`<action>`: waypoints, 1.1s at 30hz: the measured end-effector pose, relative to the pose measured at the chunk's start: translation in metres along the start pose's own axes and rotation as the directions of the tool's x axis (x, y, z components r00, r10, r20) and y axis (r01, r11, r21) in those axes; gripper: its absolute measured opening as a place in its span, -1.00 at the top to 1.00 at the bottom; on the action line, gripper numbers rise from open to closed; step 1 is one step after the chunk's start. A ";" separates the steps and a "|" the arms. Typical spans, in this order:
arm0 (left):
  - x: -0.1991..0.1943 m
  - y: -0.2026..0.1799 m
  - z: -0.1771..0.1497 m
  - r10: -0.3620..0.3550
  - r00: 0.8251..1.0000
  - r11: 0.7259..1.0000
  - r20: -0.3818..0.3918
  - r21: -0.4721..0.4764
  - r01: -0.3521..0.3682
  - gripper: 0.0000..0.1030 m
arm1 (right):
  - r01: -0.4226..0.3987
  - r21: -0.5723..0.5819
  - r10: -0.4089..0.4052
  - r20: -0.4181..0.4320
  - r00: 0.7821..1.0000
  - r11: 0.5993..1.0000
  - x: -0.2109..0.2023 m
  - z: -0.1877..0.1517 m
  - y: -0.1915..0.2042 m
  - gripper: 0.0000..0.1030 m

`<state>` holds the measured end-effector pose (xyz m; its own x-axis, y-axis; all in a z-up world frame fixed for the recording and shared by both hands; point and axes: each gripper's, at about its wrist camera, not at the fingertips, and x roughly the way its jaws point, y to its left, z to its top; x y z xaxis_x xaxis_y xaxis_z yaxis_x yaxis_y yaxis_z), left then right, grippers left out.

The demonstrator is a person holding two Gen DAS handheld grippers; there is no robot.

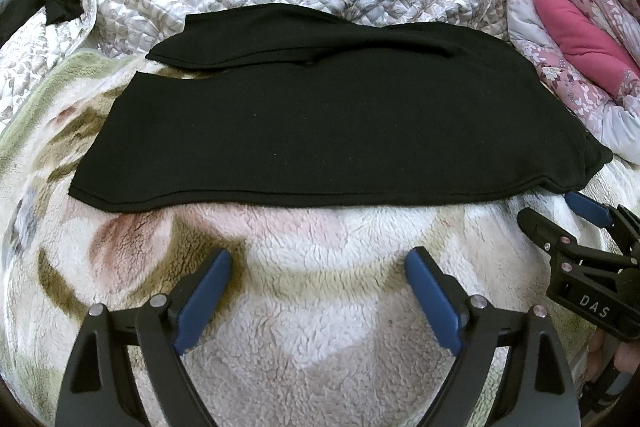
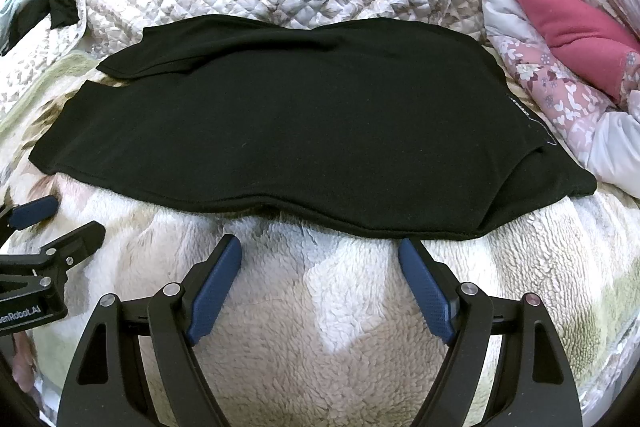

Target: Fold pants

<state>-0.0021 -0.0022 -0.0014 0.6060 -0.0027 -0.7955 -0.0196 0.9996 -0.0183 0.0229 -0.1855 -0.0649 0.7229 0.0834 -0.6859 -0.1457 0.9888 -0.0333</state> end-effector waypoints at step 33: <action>0.001 -0.001 0.000 0.000 1.000 1.000 0.001 0.004 0.000 -0.77 | -0.026 -0.012 0.026 0.001 1.000 1.000 -0.001 0.000 -0.001 -0.58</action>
<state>-0.0016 -0.0032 -0.0024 0.6068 -0.0028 -0.7948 -0.0164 0.9997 -0.0161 0.0224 -0.1869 -0.0643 0.7192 0.1095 -0.6861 -0.1727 0.9847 -0.0238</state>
